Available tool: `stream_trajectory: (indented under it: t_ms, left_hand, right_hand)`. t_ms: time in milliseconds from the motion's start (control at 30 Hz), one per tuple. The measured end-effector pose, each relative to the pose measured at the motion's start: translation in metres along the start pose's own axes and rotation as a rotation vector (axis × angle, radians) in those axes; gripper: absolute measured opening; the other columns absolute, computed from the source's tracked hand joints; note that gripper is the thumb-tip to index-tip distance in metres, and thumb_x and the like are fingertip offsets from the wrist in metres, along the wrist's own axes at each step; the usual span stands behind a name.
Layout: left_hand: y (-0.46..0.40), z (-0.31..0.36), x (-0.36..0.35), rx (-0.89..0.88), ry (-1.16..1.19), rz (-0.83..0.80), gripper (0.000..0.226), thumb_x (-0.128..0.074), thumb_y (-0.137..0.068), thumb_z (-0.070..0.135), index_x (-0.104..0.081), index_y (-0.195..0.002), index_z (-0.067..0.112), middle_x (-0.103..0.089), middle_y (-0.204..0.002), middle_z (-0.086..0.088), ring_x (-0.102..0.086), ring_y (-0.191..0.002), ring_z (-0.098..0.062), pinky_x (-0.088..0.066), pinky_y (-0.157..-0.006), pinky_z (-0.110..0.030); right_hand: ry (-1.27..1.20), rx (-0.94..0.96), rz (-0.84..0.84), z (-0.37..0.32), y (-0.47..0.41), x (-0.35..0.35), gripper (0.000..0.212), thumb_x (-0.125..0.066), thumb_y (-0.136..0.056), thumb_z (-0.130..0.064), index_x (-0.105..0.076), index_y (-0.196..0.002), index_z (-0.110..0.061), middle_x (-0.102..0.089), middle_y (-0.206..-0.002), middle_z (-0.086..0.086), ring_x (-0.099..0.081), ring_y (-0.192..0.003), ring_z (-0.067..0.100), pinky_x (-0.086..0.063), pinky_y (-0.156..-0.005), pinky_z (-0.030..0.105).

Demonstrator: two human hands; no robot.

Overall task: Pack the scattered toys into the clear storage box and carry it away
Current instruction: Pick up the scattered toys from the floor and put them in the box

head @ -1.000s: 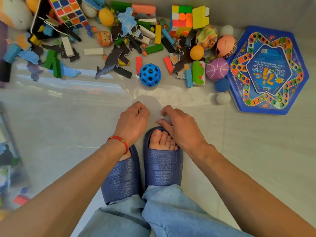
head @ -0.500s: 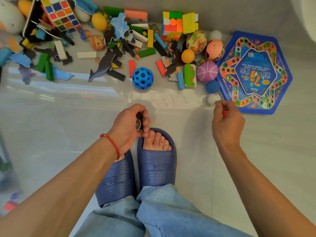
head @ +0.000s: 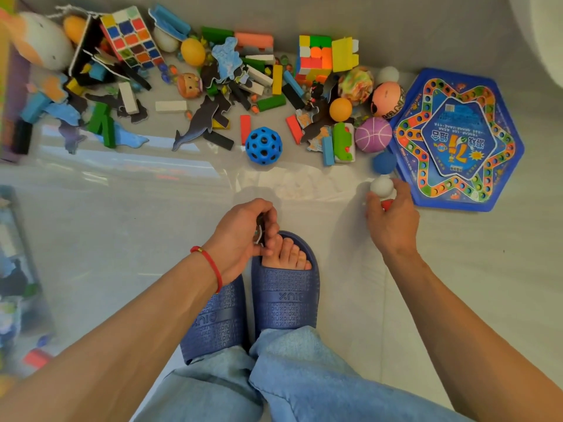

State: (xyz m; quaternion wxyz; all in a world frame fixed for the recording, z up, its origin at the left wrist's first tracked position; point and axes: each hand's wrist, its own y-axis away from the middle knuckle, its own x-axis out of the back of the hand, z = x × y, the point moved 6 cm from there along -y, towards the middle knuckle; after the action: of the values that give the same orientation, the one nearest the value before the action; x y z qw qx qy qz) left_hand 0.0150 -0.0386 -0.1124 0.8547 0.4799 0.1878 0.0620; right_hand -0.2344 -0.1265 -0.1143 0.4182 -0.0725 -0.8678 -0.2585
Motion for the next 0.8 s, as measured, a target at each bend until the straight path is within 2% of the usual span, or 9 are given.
stream_trajectory:
  t_ms: [100,200,333,433,533,600,667,733,800]
  left_hand:
    - [0.022,0.0,-0.006,0.034,0.058,-0.051,0.017,-0.052,-0.093,0.021,-0.061,-0.086,0.009,-0.057,-0.071,-0.012,-0.05,-0.058,-0.023,-0.047,-0.062,-0.035]
    - [0.053,0.007,0.001,0.027,0.201,-0.035,0.027,-0.057,-0.093,0.026,-0.067,-0.111,0.007,-0.061,-0.085,-0.017,-0.056,-0.066,-0.025,-0.051,-0.067,-0.038]
    - [0.116,0.029,0.019,-0.098,0.496,-0.061,0.036,-0.057,-0.094,0.043,-0.064,-0.111,0.011,-0.064,-0.095,-0.013,-0.063,-0.082,-0.026,-0.055,-0.069,-0.041]
    - [0.169,0.04,0.045,-0.27,0.511,-0.051,0.033,-0.062,-0.094,0.034,-0.059,-0.118,0.012,-0.06,-0.093,-0.01,-0.06,-0.082,-0.019,-0.053,-0.065,-0.032]
    - [0.228,0.04,0.086,-0.386,0.644,0.027,0.022,-0.064,-0.089,0.022,-0.06,-0.109,0.012,-0.061,-0.088,-0.009,-0.058,-0.075,-0.018,-0.054,-0.065,-0.028]
    - [0.272,0.032,0.124,-0.468,0.785,0.133,0.022,-0.065,-0.085,0.018,-0.061,-0.106,0.012,-0.063,-0.085,-0.01,-0.06,-0.075,-0.021,-0.056,-0.067,-0.029]
    - [0.316,0.013,0.17,-0.529,0.894,0.284,0.016,-0.065,-0.085,0.015,-0.062,-0.1,0.01,-0.063,-0.085,-0.012,-0.06,-0.079,-0.023,-0.059,-0.068,-0.031]
    - [0.353,-0.013,0.214,-0.509,0.983,0.442,0.015,-0.062,-0.088,0.02,-0.062,-0.095,0.007,-0.061,-0.087,-0.016,-0.061,-0.089,-0.029,-0.059,-0.076,-0.038]
    - [0.382,-0.039,0.248,-0.451,1.061,0.536,0.028,-0.058,-0.088,0.029,-0.058,-0.098,0.002,-0.059,-0.096,-0.021,-0.058,-0.102,-0.038,-0.054,-0.09,-0.051]
  right_hand:
    - [-0.076,0.055,-0.321,-0.024,0.04,-0.007,0.038,-0.061,-0.096,-0.039,-0.049,-0.131,-0.036,-0.069,-0.079,-0.001,-0.063,-0.068,0.012,-0.059,-0.068,0.038]
    - [-0.008,0.414,-0.753,-0.096,0.098,-0.012,0.034,-0.065,-0.095,-0.032,-0.052,-0.125,-0.039,-0.069,-0.07,0.001,-0.058,-0.057,0.008,-0.048,-0.058,0.026]
    - [0.441,0.944,-0.933,-0.197,0.167,-0.011,0.044,-0.061,-0.094,-0.036,-0.046,-0.136,-0.041,-0.064,-0.087,-0.013,-0.059,-0.078,0.005,-0.049,-0.07,0.031]
    - [0.719,1.117,-1.057,-0.252,0.22,-0.007,0.054,-0.055,-0.098,-0.038,-0.031,-0.147,-0.034,-0.066,-0.081,-0.011,-0.061,-0.073,0.001,-0.045,-0.068,0.023]
    - [0.67,1.045,-1.205,-0.304,0.279,-0.004,0.038,-0.053,-0.1,-0.033,-0.046,-0.138,-0.028,-0.068,-0.079,-0.005,-0.059,-0.058,0.004,-0.047,-0.054,0.022]
    - [0.431,0.859,-1.311,-0.335,0.321,-0.018,0.024,-0.054,-0.1,-0.022,-0.062,-0.121,-0.016,-0.065,-0.08,0.004,-0.053,-0.054,0.01,-0.04,-0.044,0.023]
    - [0.271,0.601,-1.471,-0.35,0.37,-0.042,0.019,-0.054,-0.099,-0.015,-0.064,-0.112,-0.005,-0.061,-0.082,0.008,-0.054,-0.058,0.012,-0.039,-0.043,0.02]
    - [0.189,0.389,-1.6,-0.357,0.42,-0.07,0.013,-0.053,-0.1,-0.012,-0.06,-0.107,-0.005,-0.061,-0.086,0.011,-0.06,-0.064,0.016,-0.052,-0.049,0.022]
    - [0.114,0.259,-1.621,-0.362,0.456,-0.099,0.012,-0.053,-0.101,-0.013,-0.054,-0.107,-0.004,-0.059,-0.097,0.017,-0.065,-0.072,0.024,-0.062,-0.077,0.034]
